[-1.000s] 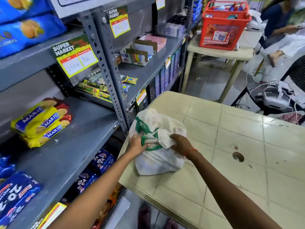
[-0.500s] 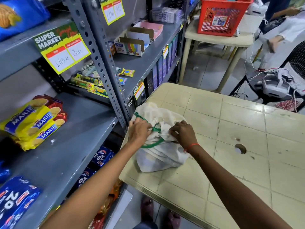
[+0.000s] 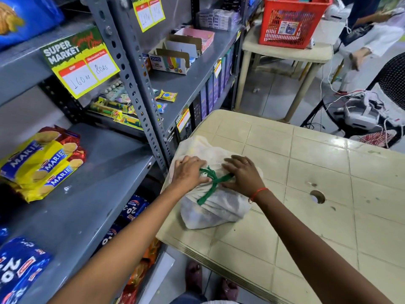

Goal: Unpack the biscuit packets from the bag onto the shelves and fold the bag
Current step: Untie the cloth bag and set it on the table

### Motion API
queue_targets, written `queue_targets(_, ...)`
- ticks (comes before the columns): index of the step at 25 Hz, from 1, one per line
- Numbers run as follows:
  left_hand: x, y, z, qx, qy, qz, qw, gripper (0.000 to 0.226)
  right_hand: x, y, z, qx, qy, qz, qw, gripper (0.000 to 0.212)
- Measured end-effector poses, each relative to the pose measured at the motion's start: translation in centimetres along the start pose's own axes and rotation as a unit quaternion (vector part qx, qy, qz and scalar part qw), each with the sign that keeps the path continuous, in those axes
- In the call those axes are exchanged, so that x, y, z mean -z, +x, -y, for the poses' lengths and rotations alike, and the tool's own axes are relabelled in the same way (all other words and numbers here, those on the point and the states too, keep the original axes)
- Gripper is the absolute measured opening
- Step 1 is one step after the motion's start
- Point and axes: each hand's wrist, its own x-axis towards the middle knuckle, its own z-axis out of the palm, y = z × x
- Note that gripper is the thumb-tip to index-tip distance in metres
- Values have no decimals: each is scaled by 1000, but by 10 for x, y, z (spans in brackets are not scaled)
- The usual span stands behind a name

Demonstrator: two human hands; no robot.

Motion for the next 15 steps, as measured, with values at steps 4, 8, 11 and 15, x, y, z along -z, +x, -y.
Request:
queue_targets(4,7,-1,17,93,-66,-89,990,21,1,-7,-18,-98,128,-103,982,20)
queue_targets(8,21,-18,69,236,-124,-114,957,19,23,-12,-63,-375,219,-162,886,29)
queue_targets(11,17,-20,50,179,-70,-160,968,51,19,-9,-34,-289,174,-171,926,43)
queue_targets(15,1,-12,3,-86,71,-76,991,64,-4,-2,17,-30,89,-127,987,42)
